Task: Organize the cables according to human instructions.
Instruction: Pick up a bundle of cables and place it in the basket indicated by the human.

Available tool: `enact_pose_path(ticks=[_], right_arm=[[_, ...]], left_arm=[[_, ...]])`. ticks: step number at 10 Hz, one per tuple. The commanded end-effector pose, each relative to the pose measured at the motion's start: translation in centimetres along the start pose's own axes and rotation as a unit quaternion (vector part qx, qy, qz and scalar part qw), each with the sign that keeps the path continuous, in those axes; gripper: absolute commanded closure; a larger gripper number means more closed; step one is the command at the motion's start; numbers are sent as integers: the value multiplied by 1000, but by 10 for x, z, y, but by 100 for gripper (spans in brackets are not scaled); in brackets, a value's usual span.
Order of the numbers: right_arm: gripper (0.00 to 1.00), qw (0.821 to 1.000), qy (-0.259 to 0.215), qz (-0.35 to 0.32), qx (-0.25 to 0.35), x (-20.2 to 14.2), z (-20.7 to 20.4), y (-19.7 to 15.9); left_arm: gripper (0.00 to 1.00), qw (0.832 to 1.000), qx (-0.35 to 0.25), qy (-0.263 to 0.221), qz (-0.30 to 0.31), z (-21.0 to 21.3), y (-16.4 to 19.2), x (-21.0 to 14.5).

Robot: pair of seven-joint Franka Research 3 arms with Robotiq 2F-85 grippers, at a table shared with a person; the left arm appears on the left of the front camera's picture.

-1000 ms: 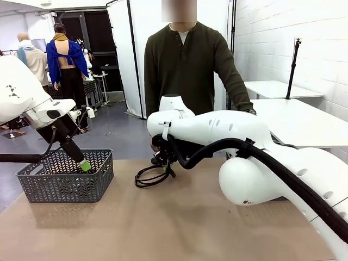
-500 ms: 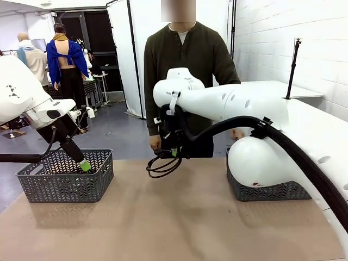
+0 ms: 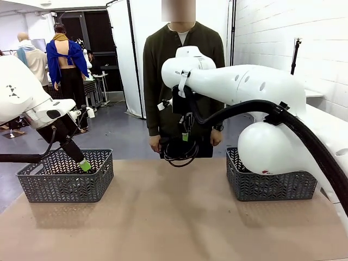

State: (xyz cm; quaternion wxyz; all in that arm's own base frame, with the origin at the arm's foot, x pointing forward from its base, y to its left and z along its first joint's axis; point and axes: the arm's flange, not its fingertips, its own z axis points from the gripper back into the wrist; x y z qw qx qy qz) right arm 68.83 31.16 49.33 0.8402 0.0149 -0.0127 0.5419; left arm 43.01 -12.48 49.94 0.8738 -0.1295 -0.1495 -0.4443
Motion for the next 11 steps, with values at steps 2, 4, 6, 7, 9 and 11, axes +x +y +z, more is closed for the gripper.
enact_pose_path(ticks=[2, 4, 6, 7, 9, 11], right_arm=[[100, 1000, 0, 0, 0, 0, 0, 0], [100, 1000, 0, 0, 0, 0, 0, 0], [100, 1000, 0, 0, 0, 0, 0, 0], [100, 1000, 0, 0, 0, 0, 0, 0], [100, 1000, 5, 28, 5, -18, 3, -1], [100, 998, 10, 57, 8, -65, 21, -7]], left_arm=[[0, 1000, 1, -1, 0, 1, 1, 1], [0, 1000, 1, -1, 0, 1, 1, 1], [0, 1000, 1, -1, 0, 1, 1, 1], [0, 1000, 1, -1, 0, 1, 1, 1], [0, 1000, 1, -1, 0, 1, 1, 1], [0, 1000, 1, -1, 0, 1, 1, 1]])
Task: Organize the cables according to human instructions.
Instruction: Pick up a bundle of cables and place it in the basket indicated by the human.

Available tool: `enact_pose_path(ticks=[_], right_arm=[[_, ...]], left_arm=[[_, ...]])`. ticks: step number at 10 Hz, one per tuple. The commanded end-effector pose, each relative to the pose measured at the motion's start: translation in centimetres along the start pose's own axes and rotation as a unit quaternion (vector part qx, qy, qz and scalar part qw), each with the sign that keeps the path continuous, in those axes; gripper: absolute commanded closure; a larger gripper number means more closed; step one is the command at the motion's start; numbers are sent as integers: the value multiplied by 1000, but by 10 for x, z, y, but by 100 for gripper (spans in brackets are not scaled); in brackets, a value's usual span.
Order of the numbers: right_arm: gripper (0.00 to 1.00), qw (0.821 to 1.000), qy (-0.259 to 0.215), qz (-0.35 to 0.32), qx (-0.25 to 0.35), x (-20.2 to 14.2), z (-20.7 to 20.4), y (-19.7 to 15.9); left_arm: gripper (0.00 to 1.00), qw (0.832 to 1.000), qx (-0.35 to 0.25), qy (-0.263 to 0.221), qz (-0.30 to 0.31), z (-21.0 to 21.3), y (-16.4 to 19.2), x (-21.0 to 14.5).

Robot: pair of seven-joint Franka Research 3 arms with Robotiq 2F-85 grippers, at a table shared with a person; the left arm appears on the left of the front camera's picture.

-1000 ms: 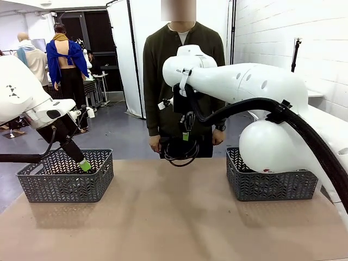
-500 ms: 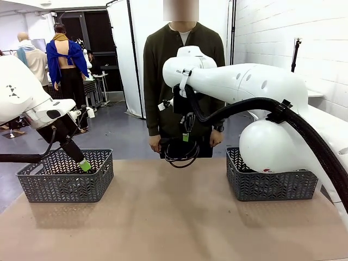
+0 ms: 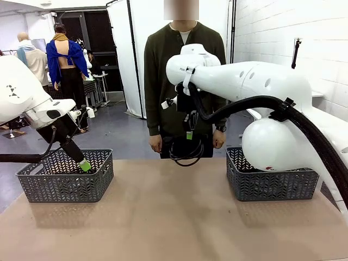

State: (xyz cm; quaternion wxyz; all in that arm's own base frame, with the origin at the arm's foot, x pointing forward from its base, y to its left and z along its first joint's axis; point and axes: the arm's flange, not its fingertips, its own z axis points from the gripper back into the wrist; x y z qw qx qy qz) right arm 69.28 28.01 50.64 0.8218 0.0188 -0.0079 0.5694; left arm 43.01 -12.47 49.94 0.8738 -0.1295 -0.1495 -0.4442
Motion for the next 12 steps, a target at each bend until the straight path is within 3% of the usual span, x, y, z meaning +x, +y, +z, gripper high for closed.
enact_pose_path(ticks=[1, 9, 12], right_arm=[[100, 999, 11, 36, -5, -56, 13, 11], [100, 998, 31, 50, -19, -172, 23, 21], [100, 999, 31, 42, -12, -202, 23, 5]], left_arm=[[0, 1000, 1, -1, 0, 1, 0, 1], [0, 1000, 1, -1, 0, 1, 0, 1], [0, 1000, 1, -1, 0, 1, 0, 1]])
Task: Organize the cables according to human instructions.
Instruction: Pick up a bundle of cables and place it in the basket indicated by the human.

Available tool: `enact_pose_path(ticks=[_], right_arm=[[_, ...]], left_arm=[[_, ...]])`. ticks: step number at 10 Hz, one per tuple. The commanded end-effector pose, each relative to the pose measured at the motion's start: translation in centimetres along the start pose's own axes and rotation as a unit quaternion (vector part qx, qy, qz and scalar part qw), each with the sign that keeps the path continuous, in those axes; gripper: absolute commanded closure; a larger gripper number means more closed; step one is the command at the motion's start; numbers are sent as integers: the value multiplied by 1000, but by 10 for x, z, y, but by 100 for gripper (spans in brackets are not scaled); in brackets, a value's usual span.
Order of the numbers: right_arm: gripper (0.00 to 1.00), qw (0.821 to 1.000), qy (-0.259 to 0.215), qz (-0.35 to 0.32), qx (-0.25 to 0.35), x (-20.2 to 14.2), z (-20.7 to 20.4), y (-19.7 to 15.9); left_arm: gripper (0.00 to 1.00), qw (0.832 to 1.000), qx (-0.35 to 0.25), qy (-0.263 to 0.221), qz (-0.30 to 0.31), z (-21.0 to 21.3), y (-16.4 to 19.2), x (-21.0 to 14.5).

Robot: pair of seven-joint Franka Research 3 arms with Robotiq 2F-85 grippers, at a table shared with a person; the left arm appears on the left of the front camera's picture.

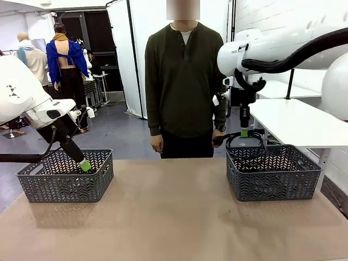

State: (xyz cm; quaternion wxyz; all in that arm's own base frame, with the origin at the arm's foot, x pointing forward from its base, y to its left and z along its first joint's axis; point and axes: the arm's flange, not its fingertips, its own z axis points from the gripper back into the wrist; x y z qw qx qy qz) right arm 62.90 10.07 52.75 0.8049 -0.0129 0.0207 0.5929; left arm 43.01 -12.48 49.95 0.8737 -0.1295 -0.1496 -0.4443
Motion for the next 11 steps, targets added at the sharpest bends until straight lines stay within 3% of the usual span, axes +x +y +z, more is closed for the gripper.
enact_pose_path(ticks=[1, 9, 11], right_arm=[[100, 1000, -14, 16, 7, -14, -7, 4], [100, 1000, 2, 3, 7, -10, -6, 0], [100, 999, 1, 20, 30, -28, -14, -25]], left_arm=[[0, 1000, 1, 0, 0, 1, 1, 1], [0, 1000, 1, 0, 0, 1, 1, 1], [0, 1000, 1, 0, 0, 1, 1, 1]])
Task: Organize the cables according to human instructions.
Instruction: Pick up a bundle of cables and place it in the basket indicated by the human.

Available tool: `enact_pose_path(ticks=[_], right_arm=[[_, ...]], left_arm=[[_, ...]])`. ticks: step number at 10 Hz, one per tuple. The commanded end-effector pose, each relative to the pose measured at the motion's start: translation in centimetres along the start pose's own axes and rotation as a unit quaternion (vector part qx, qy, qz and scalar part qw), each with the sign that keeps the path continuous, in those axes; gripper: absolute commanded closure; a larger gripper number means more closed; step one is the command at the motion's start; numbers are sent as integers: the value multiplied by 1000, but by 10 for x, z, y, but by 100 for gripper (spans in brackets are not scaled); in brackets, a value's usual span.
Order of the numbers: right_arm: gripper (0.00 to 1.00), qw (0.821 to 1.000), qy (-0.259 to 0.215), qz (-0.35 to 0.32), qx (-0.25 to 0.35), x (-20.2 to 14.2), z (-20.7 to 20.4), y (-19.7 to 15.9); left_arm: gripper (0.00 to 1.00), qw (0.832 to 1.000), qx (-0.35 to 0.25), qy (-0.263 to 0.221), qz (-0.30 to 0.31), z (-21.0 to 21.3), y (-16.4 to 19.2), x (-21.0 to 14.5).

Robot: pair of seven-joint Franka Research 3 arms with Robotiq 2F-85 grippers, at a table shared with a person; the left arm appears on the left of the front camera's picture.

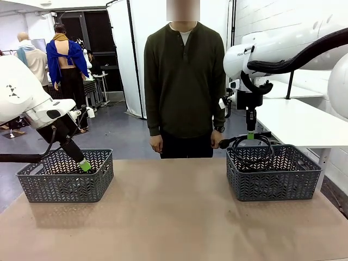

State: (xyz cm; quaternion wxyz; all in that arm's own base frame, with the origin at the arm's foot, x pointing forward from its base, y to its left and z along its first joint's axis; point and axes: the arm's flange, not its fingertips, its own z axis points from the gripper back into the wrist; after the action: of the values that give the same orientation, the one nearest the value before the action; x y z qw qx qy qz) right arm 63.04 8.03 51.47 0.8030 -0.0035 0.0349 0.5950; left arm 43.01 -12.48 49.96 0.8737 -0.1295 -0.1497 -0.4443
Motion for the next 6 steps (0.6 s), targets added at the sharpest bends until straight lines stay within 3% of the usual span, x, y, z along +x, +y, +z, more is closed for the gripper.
enact_pose_path(ticks=[1, 6], right_arm=[[100, 1000, 1, 24, 13, -18, -2, -26], [100, 997, -32, 75, -9, -35, -21, -57]], left_arm=[[0, 1000, 1, 0, 0, 1, 1, 1], [0, 1000, 1, 0, 0, 1, 1, 1]])
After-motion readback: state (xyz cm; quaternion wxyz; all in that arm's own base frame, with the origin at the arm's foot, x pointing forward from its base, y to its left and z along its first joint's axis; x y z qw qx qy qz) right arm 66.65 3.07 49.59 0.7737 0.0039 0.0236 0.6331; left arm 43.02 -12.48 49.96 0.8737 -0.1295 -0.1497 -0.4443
